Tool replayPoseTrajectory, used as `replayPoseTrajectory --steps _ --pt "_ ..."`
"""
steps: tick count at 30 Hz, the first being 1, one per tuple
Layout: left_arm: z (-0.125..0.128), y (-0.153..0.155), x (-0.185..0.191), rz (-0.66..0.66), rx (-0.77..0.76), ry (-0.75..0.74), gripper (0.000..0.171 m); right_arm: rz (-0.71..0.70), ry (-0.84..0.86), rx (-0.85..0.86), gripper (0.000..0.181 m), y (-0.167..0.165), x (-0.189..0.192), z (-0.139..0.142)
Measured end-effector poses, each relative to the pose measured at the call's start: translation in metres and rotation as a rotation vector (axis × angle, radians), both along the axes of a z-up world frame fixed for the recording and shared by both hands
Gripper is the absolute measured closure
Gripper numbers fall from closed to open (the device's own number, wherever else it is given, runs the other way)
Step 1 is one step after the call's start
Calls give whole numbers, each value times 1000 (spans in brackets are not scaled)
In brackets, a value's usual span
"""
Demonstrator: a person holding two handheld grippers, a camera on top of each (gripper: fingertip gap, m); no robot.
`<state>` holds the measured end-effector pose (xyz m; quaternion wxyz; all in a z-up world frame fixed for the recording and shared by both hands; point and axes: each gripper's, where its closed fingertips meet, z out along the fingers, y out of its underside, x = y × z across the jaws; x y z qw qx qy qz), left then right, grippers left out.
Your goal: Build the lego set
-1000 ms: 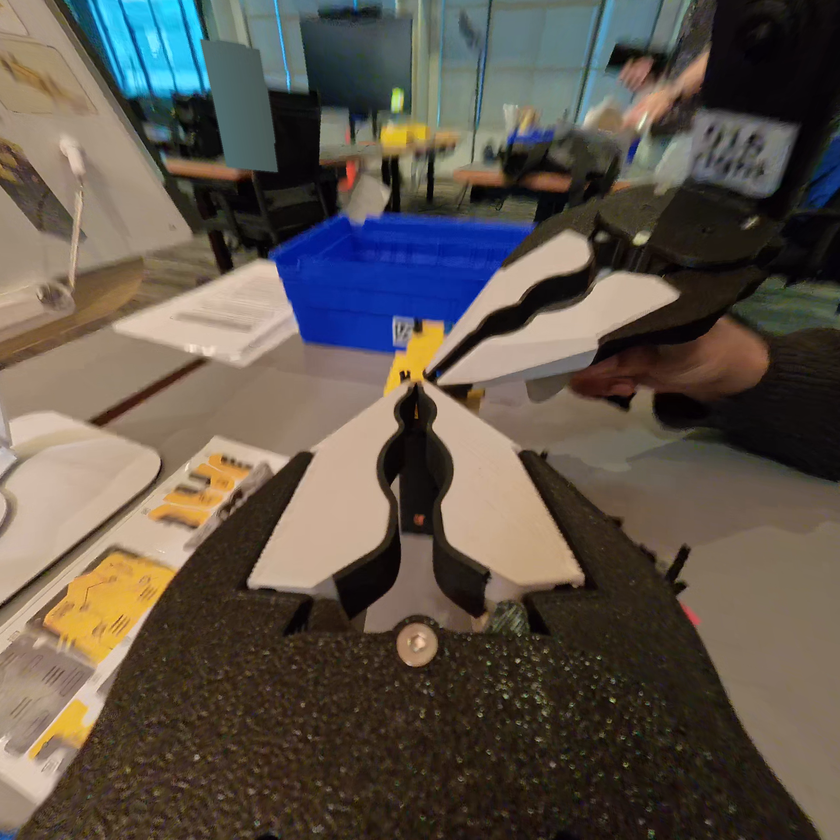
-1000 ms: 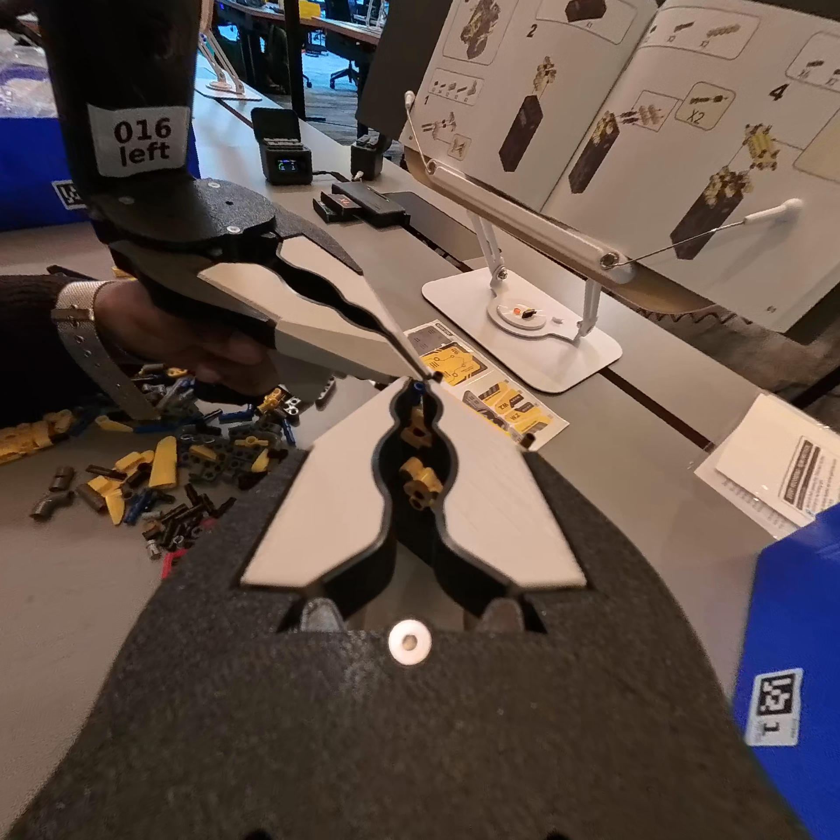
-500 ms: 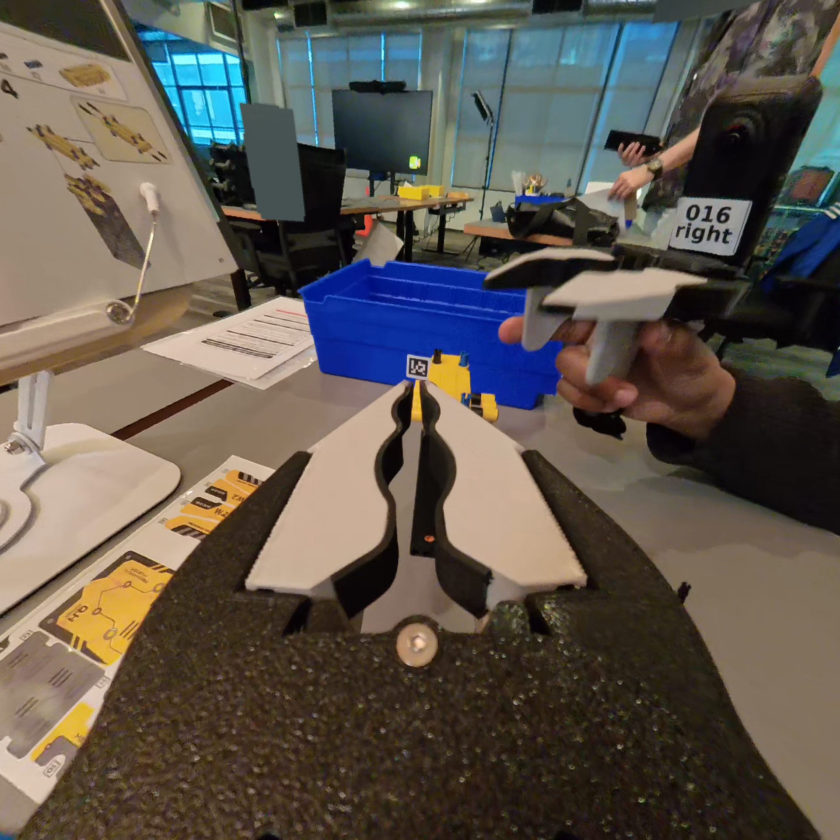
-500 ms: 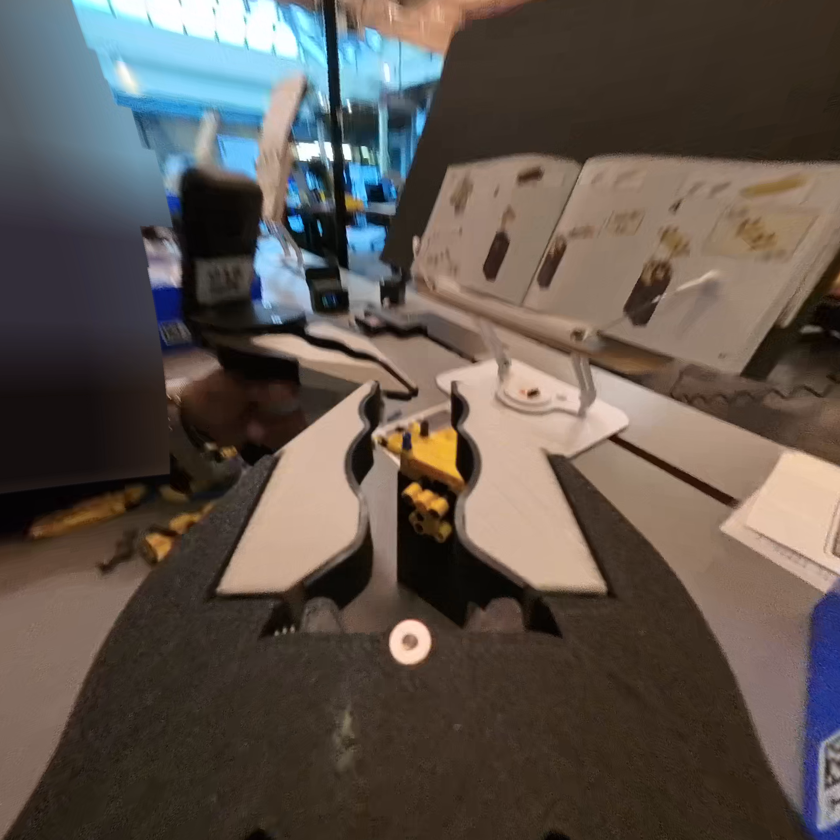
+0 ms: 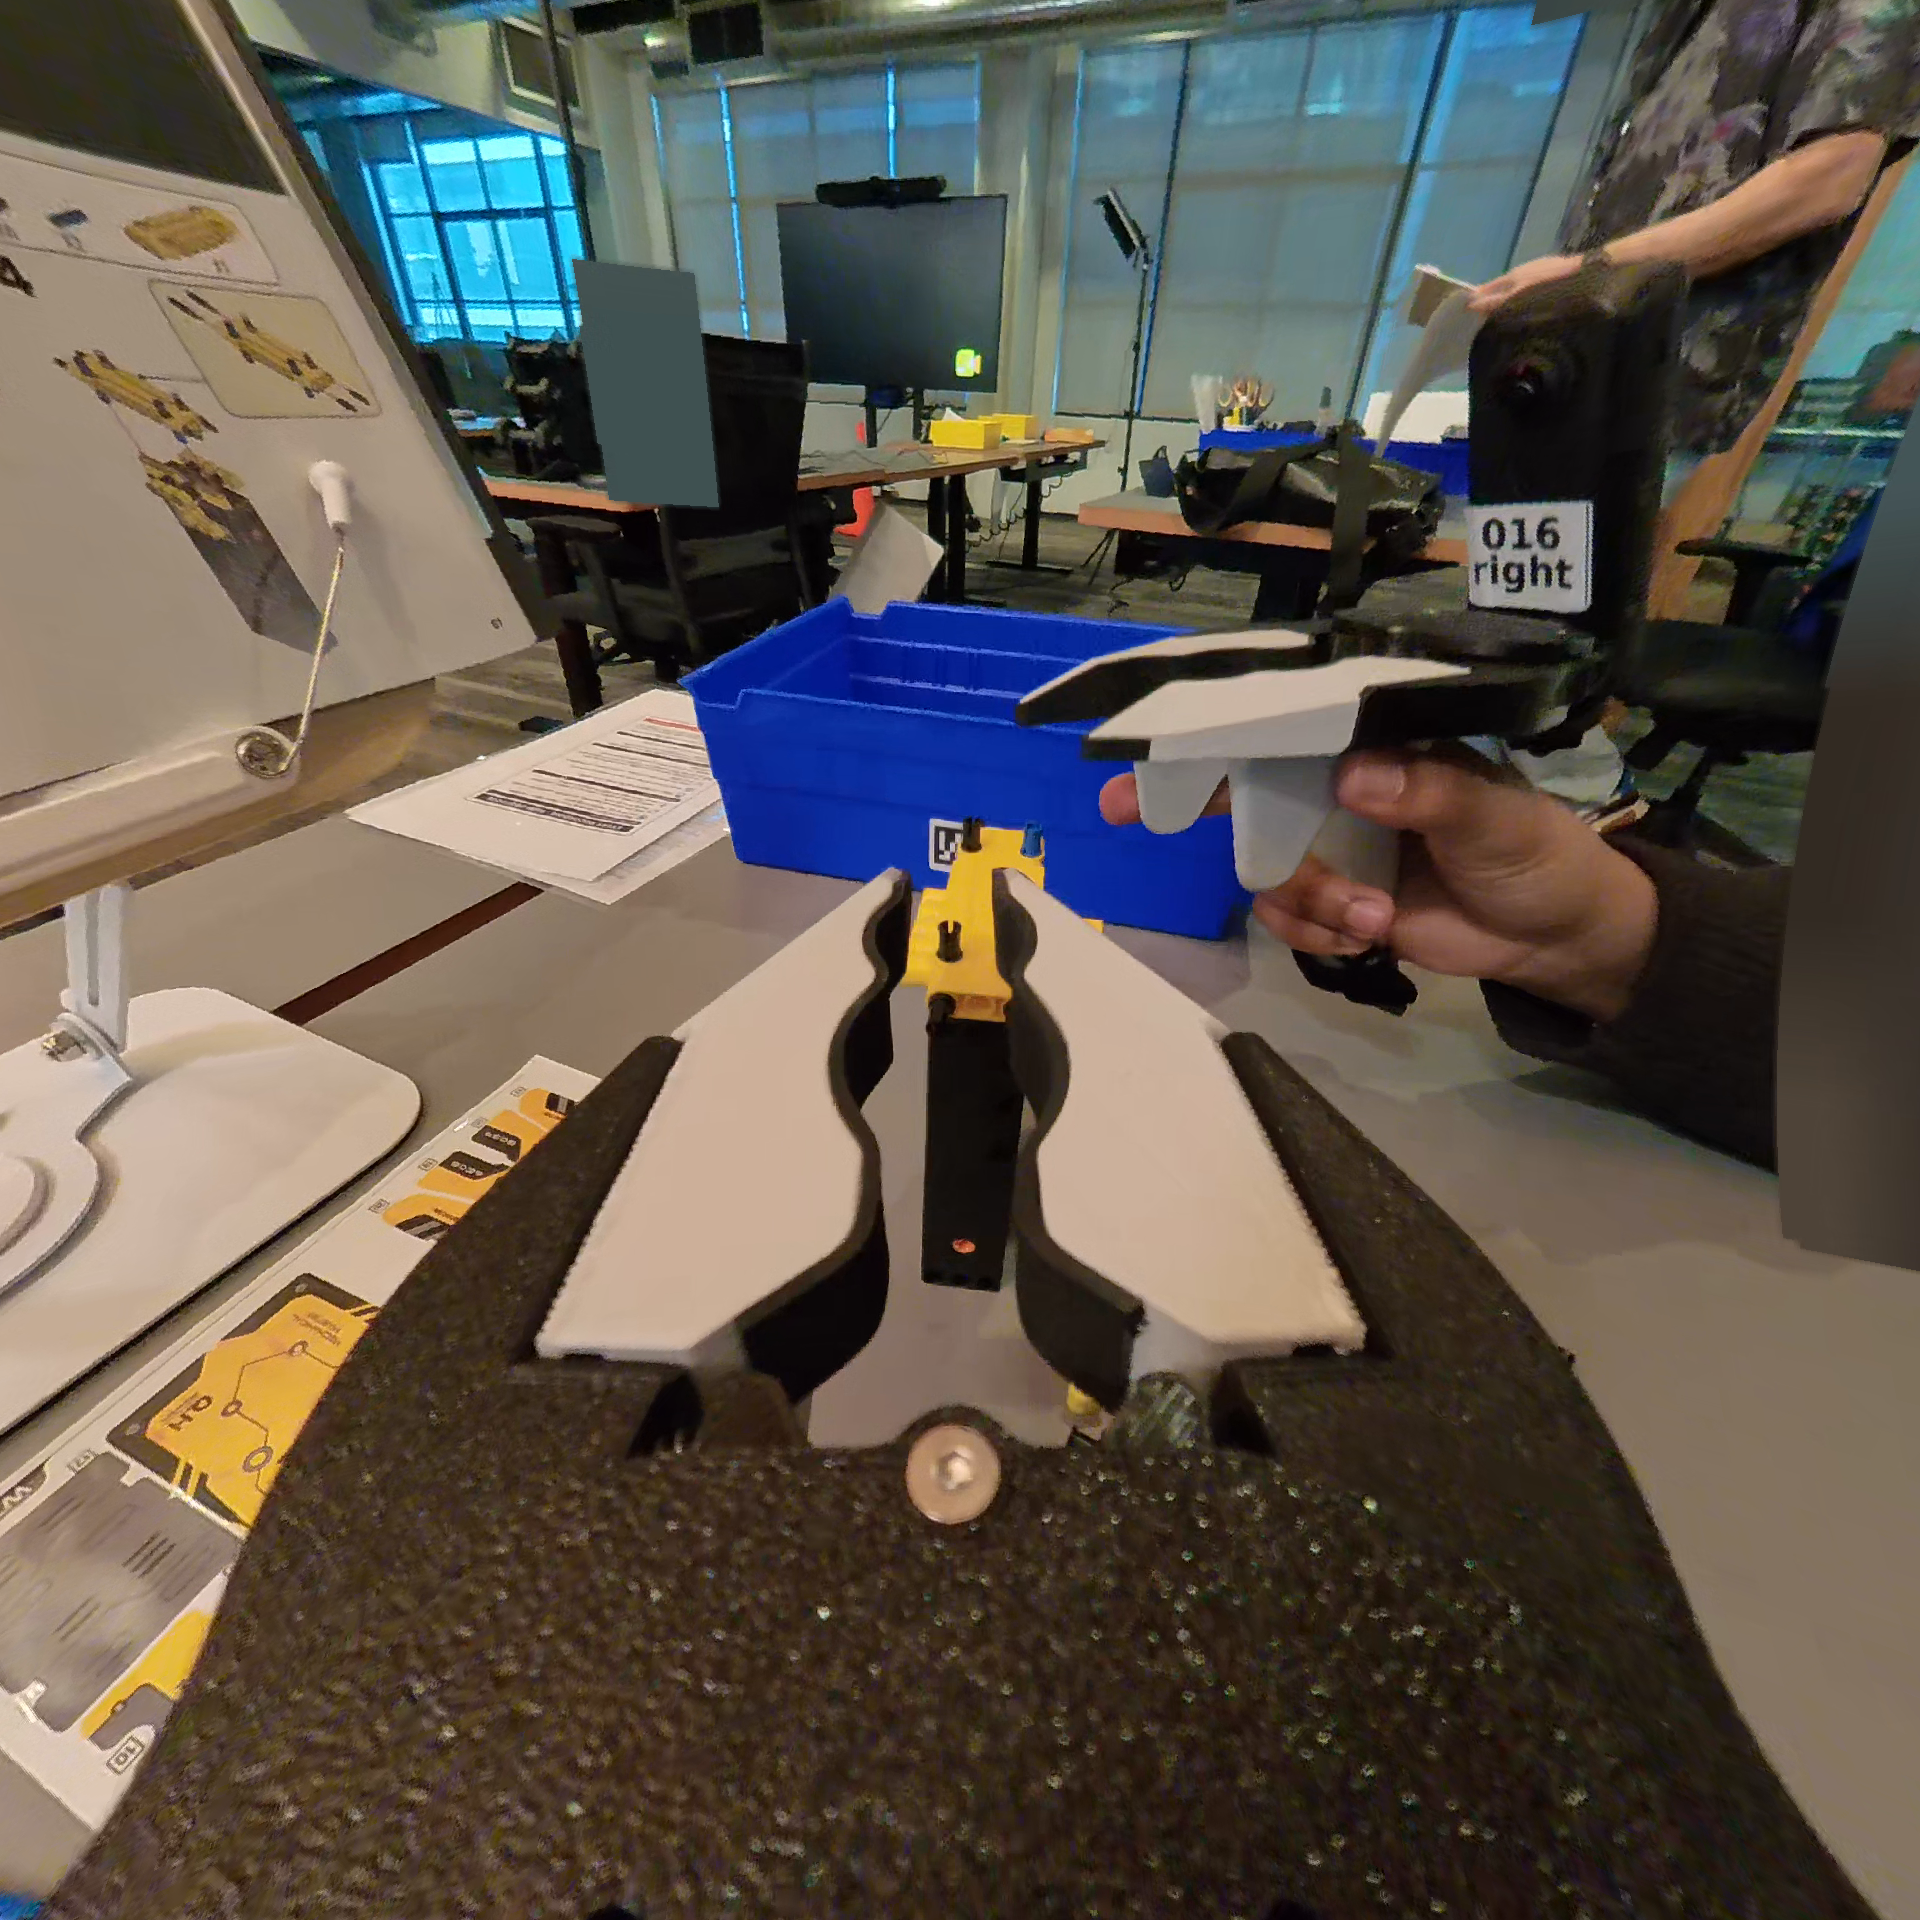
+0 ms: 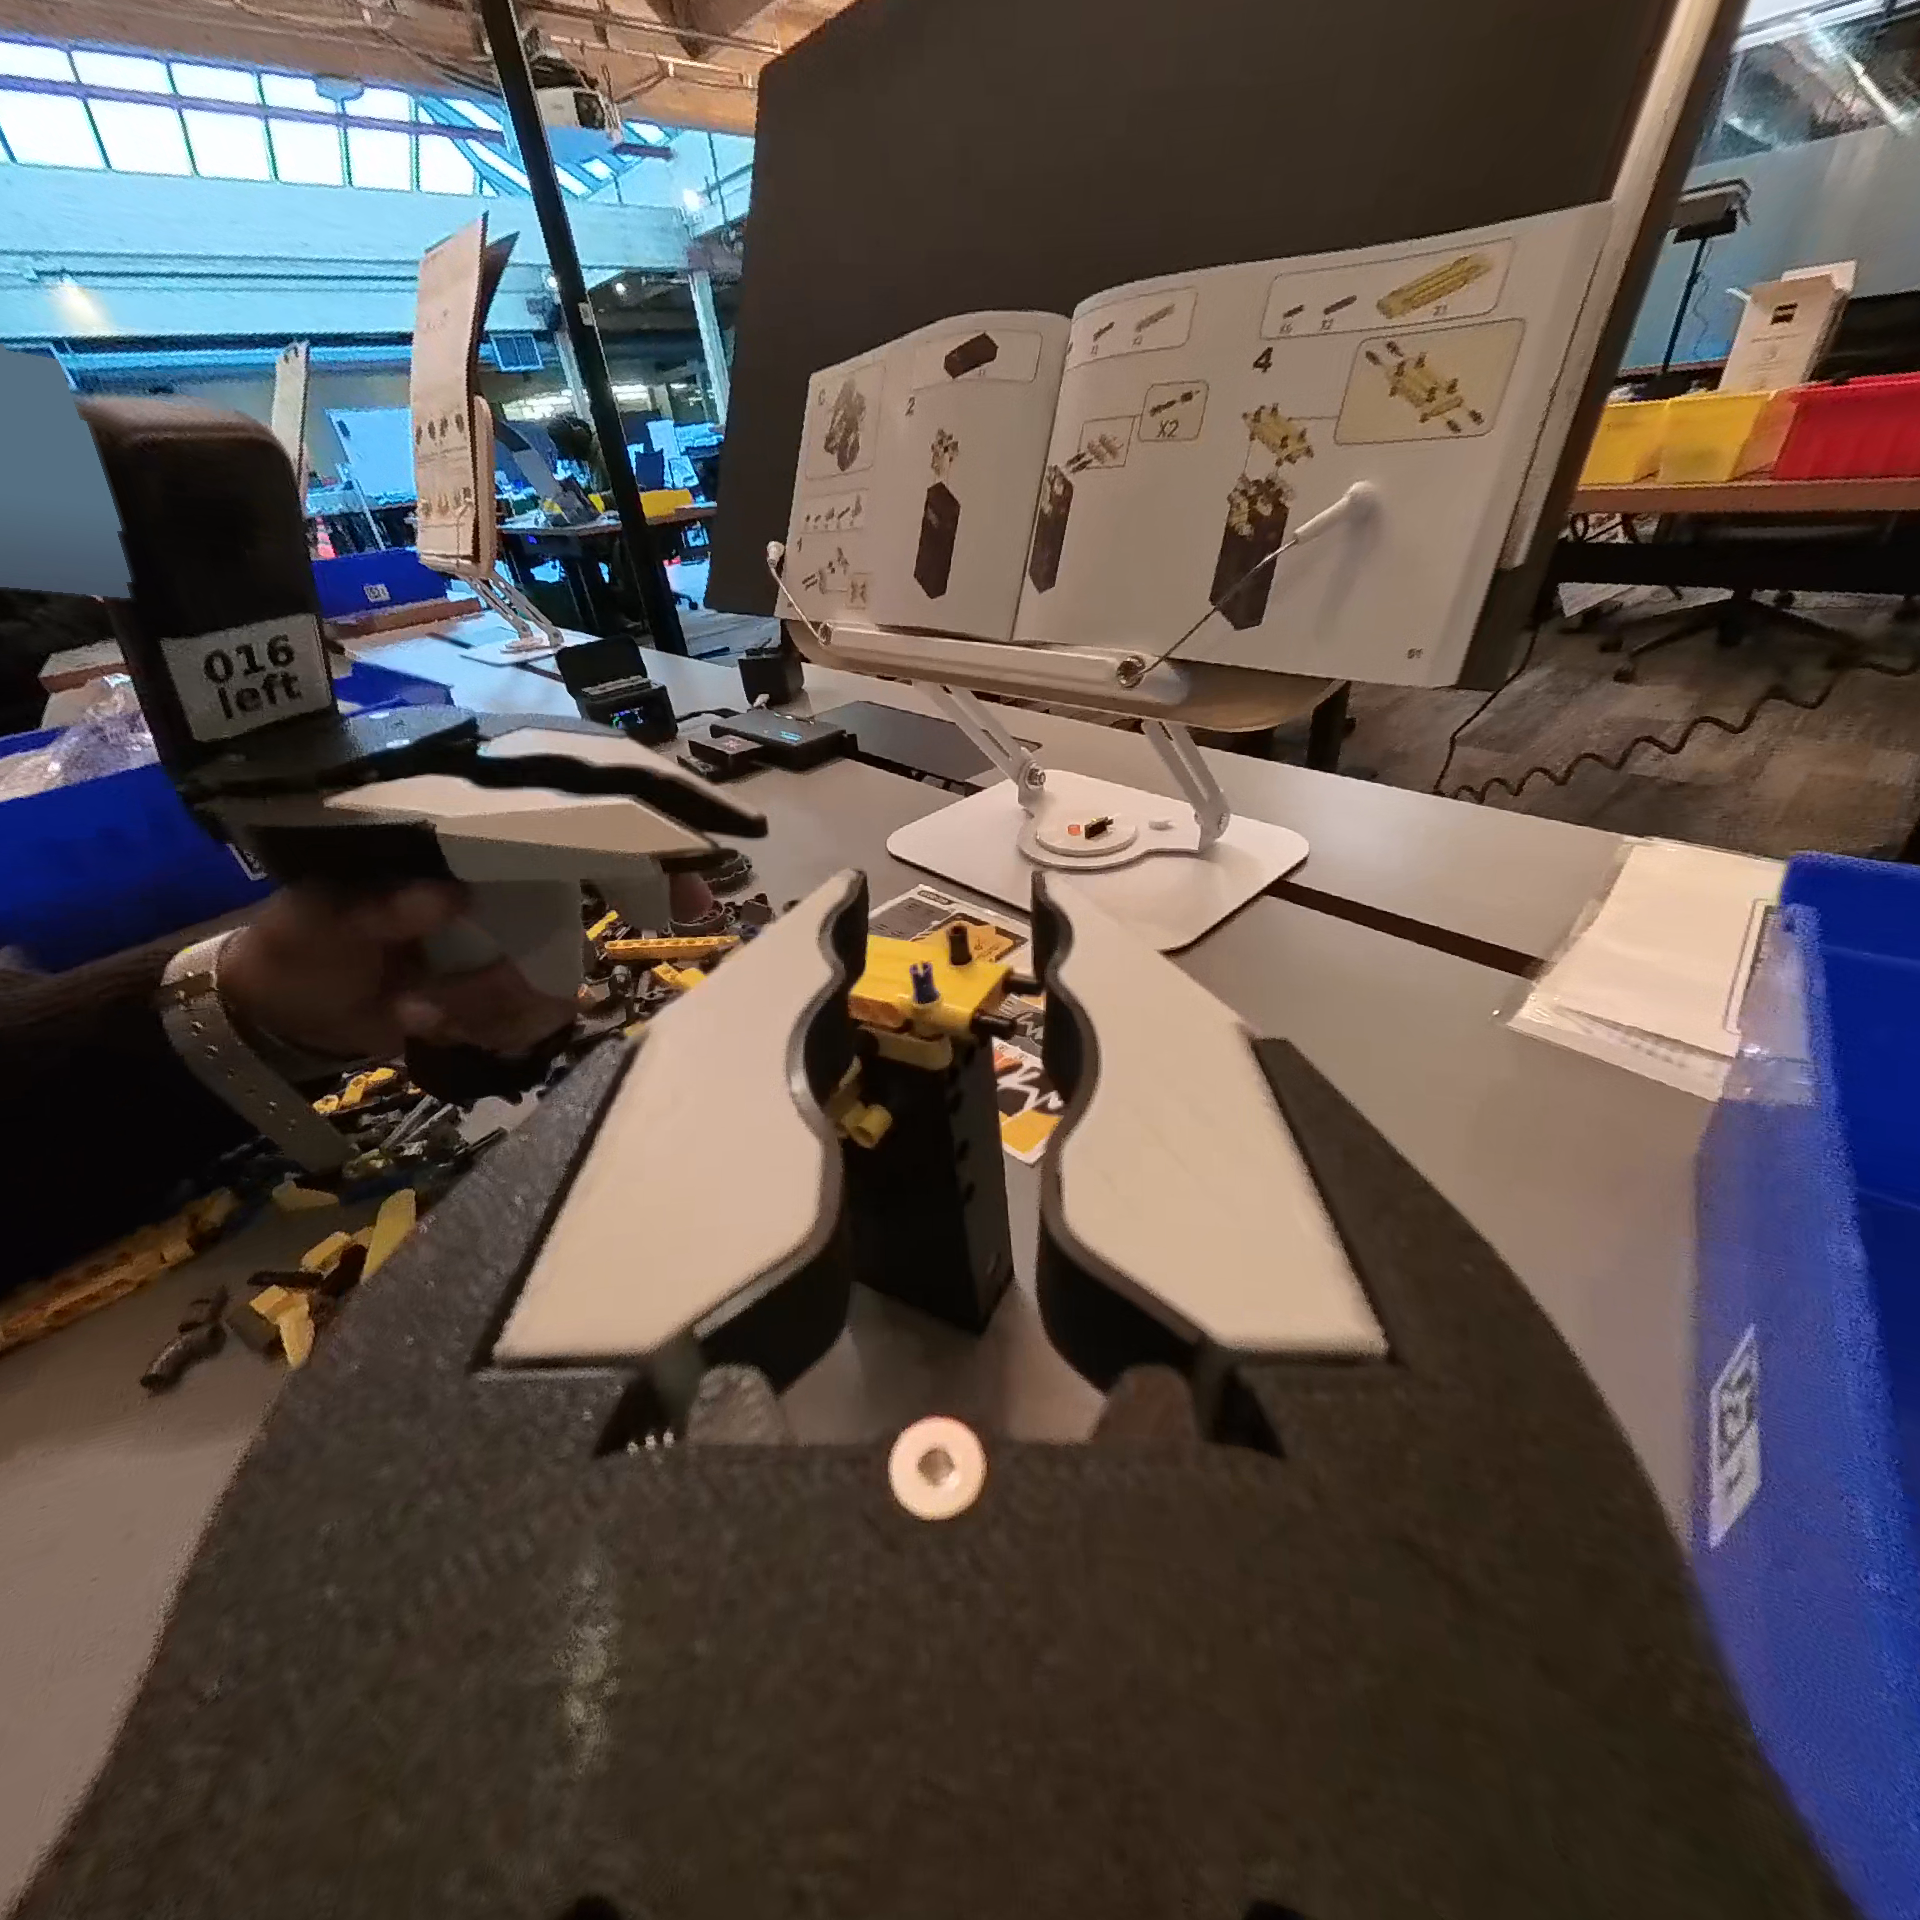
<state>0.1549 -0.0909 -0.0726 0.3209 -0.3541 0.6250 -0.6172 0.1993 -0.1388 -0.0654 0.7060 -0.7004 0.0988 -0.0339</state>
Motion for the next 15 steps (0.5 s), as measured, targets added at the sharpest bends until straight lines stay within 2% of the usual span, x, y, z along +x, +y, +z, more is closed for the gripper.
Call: replayPoseTrajectory --steps 6,11,15 --pt "-2 -3 -4 -58 -71 69 152 94 -19 3 139 8 -18 -4" --pt "-11 3 -3 -15 -67 80 148 59 -20 -3 130 9 -13 -6" --pt "-12 -1 -4 -8 -50 74 147 -19 111 0 131 3 10 -13"
